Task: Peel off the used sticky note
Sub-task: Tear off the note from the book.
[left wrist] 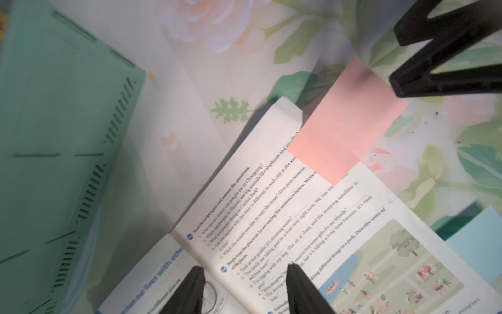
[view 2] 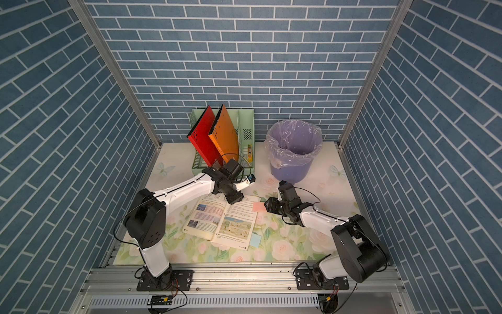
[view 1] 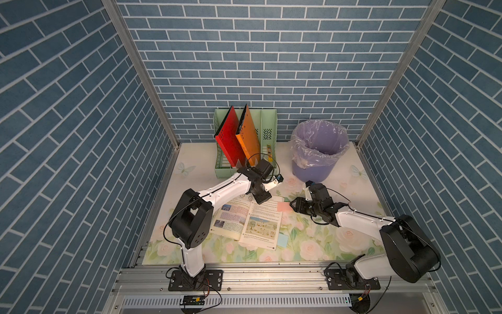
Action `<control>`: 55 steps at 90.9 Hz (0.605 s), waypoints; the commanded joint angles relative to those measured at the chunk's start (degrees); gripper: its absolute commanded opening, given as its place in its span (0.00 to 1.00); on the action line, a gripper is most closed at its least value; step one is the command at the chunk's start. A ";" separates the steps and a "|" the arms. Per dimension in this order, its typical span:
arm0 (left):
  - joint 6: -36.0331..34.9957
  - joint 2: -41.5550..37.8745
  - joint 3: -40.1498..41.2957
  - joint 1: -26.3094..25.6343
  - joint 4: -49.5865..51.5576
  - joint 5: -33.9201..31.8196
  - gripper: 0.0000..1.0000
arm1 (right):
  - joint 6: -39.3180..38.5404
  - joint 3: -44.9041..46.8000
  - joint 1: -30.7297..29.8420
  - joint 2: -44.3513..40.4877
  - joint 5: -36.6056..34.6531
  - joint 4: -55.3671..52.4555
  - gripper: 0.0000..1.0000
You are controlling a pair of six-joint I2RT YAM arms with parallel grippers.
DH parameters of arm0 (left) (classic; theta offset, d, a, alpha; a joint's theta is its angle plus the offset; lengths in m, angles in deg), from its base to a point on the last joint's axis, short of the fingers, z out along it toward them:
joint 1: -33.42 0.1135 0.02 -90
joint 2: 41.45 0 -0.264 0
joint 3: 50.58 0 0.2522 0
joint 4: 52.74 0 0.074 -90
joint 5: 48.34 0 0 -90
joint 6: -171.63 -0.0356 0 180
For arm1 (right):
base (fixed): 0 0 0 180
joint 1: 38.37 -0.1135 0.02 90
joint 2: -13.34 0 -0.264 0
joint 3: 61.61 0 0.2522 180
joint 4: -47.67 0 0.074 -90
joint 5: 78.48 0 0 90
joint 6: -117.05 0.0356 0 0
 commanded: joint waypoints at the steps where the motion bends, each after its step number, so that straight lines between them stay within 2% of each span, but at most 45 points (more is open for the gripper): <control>1: 0.72 2.30 1.38 -1.37 -1.67 4.89 0.53 | -2.23 0.85 1.37 1.26 8.55 2.20 0.52; 16: 2.47 4.35 2.97 -1.43 -8.30 7.68 0.53 | -2.84 0.45 3.70 5.63 12.86 6.63 0.49; 35: 2.95 8.40 -1.09 -1.34 -9.40 5.70 0.50 | -3.73 -1.87 3.95 9.40 14.72 9.32 0.40; 55: 3.03 12.87 -5.63 -1.01 -8.99 3.52 0.44 | -5.47 -2.44 3.93 10.83 14.77 9.41 0.35</control>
